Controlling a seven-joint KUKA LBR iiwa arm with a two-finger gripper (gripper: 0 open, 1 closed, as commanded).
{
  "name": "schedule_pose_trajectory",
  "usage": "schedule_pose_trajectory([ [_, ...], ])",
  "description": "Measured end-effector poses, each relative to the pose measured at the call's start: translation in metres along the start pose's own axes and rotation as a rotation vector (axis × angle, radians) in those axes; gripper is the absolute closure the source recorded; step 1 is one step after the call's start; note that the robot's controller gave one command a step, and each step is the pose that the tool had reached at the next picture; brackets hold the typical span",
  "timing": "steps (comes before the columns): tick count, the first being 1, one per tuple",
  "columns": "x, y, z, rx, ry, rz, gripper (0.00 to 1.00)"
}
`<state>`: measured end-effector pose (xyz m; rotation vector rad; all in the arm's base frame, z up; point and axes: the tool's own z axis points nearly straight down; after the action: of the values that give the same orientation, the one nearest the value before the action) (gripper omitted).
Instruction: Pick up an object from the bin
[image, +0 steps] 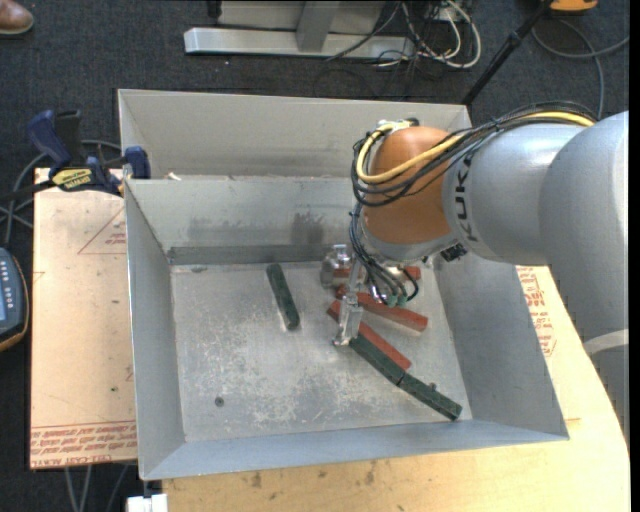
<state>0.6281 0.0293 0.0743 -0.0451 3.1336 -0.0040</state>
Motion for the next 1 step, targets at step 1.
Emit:
schedule_pose_trajectory([
  [1, -0.0111, -0.1252, -0.0075, 0.000, 0.002, 0.199, 0.00],
])
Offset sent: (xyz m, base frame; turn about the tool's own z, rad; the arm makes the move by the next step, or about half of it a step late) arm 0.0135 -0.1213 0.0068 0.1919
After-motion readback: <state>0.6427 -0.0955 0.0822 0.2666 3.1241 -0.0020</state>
